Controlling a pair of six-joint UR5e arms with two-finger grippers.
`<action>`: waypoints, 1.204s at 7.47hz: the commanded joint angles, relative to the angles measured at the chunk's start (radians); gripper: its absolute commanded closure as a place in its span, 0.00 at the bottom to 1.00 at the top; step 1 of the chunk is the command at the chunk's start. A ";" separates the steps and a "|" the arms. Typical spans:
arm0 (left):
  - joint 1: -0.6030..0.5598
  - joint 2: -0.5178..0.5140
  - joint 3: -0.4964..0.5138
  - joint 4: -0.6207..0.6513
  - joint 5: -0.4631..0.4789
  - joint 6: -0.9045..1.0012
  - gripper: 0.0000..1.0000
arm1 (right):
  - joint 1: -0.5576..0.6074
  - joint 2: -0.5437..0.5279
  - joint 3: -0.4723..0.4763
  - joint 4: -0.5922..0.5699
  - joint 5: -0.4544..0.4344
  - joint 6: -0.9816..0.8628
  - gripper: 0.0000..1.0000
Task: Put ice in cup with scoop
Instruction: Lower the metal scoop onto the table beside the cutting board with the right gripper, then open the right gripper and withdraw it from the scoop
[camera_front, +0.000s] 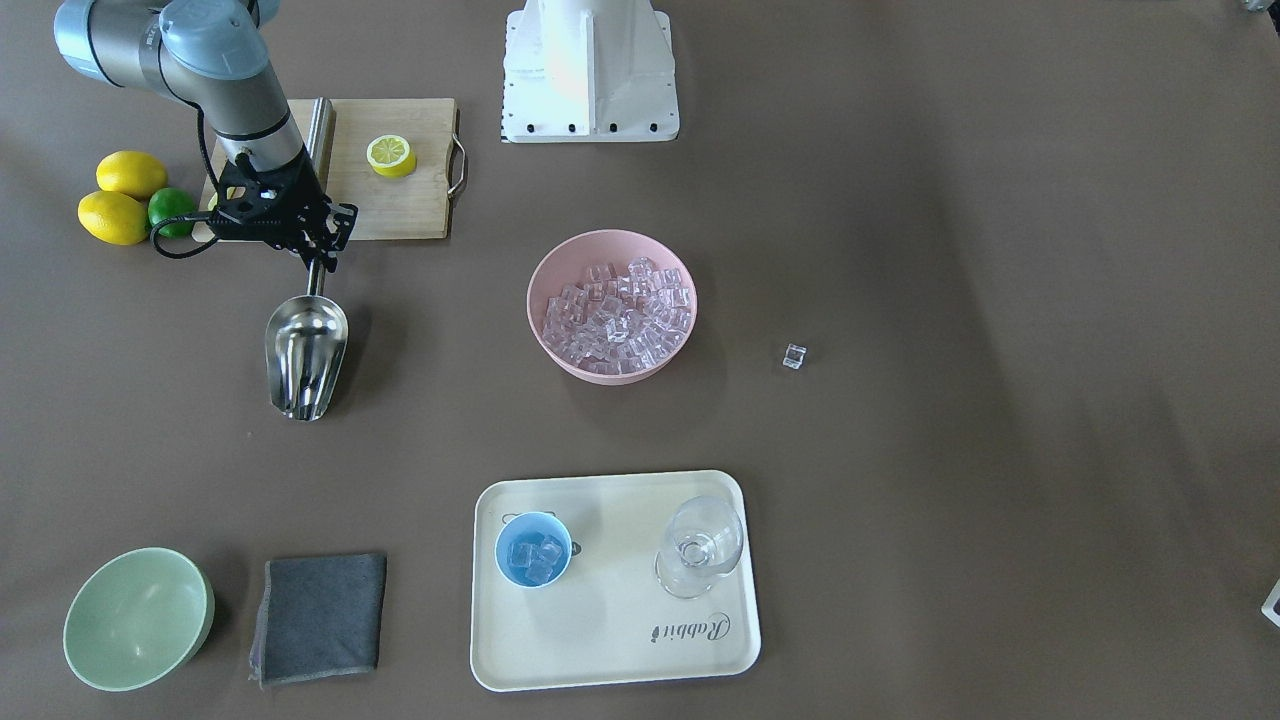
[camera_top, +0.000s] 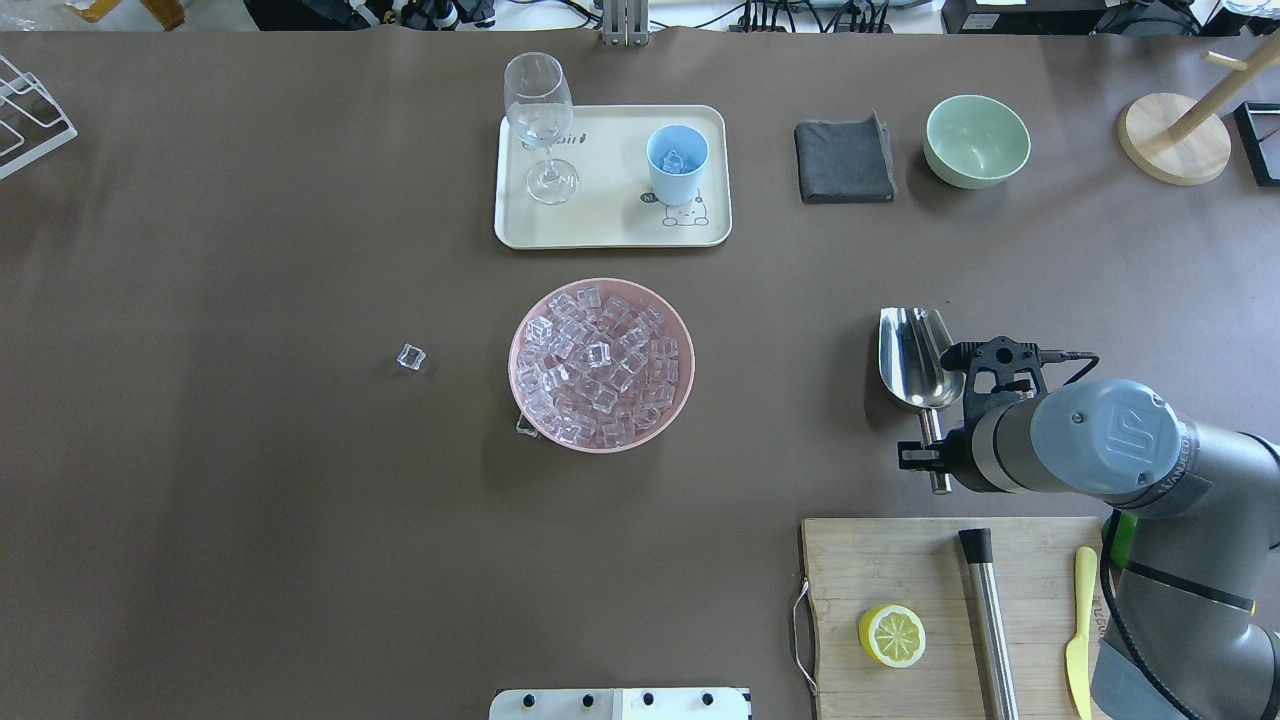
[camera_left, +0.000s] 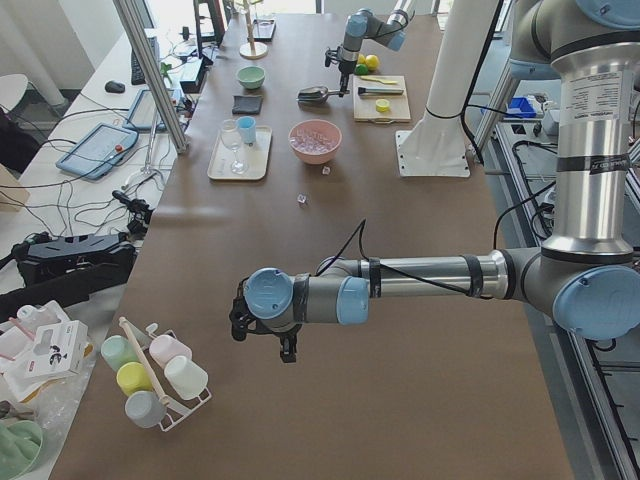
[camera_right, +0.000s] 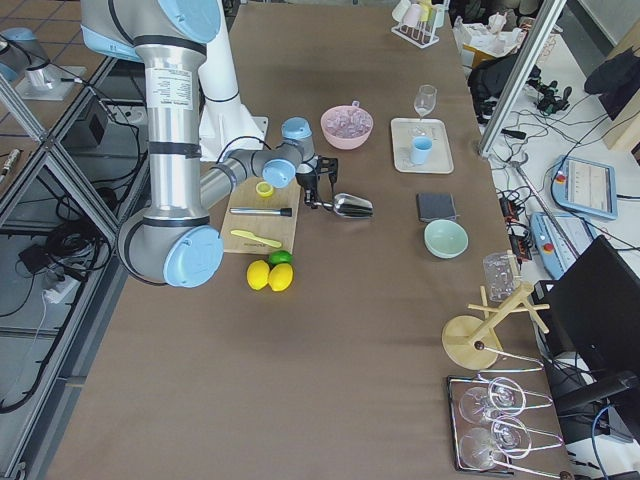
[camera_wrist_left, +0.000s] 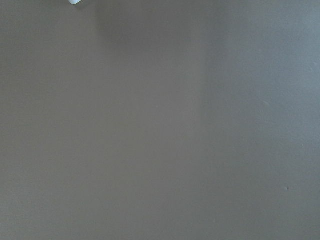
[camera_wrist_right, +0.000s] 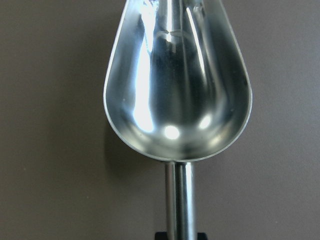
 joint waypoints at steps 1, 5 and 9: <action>-0.001 0.001 0.004 0.001 0.000 0.000 0.02 | -0.003 0.008 -0.013 0.000 0.011 -0.023 0.65; -0.001 0.002 0.005 0.001 0.000 0.002 0.02 | -0.004 0.016 -0.013 0.000 0.050 -0.023 0.00; -0.001 0.001 0.004 0.001 0.043 0.000 0.02 | 0.011 0.016 -0.012 -0.002 0.063 -0.026 0.00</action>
